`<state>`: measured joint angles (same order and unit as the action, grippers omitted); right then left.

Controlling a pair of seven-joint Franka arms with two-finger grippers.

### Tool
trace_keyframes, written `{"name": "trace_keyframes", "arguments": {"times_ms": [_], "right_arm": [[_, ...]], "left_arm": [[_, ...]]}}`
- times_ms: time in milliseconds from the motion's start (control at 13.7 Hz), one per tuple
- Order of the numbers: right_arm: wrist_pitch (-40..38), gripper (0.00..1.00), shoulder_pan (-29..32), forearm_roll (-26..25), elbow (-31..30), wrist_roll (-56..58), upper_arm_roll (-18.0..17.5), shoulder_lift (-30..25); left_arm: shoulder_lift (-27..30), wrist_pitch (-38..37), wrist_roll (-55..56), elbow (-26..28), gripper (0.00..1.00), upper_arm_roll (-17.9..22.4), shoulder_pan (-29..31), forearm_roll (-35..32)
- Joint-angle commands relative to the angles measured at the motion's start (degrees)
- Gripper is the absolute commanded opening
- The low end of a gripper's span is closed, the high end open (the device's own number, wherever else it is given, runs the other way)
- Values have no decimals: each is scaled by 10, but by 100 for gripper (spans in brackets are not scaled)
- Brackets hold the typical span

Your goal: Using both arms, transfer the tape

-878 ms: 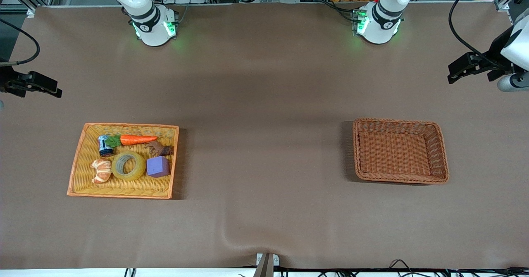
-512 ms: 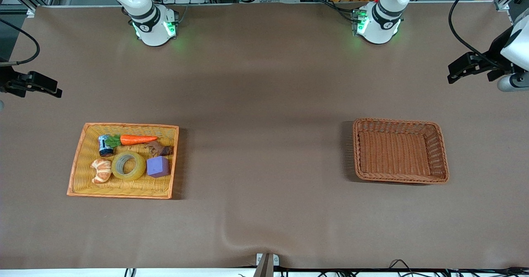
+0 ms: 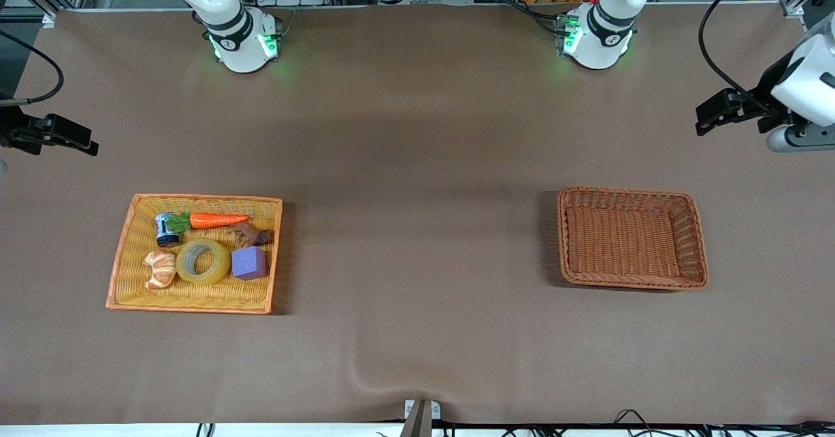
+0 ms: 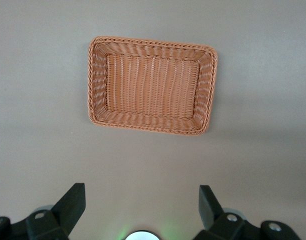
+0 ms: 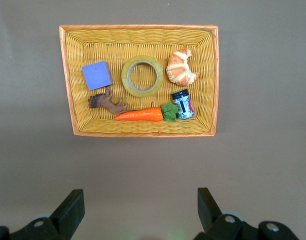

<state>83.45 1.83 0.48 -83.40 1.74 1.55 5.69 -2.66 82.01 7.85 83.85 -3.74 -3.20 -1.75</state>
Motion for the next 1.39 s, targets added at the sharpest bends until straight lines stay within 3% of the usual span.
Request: {"name": "trace_keyframes", "arguments": {"times_ms": [0, 439, 659, 878, 1098, 1317], "right_arm": [[24, 100, -14, -3, 3, -8, -7, 33], [166, 100, -41, -2, -77, 18, -8, 84], [241, 100, -37, -1, -96, 160, -8, 135], [274, 100, -40, 24, -113, 201, -11, 193], [408, 100, -35, 46, -187, 344, -11, 213], [460, 100, -36, 46, -195, 409, -11, 252]], "left_arm": [[-10, -3, -7, -8, 100, -3, 0, 4], [-43, 60, 4, -3, 100, -7, -25, 6], [-57, 76, 5, -2, 100, -10, -26, 6], [-60, 83, 6, 4, 100, -10, -25, 6], [-60, 100, 6, 18, 100, -11, -24, 5], [-65, 106, 6, 21, 100, -11, -25, 5]]}}
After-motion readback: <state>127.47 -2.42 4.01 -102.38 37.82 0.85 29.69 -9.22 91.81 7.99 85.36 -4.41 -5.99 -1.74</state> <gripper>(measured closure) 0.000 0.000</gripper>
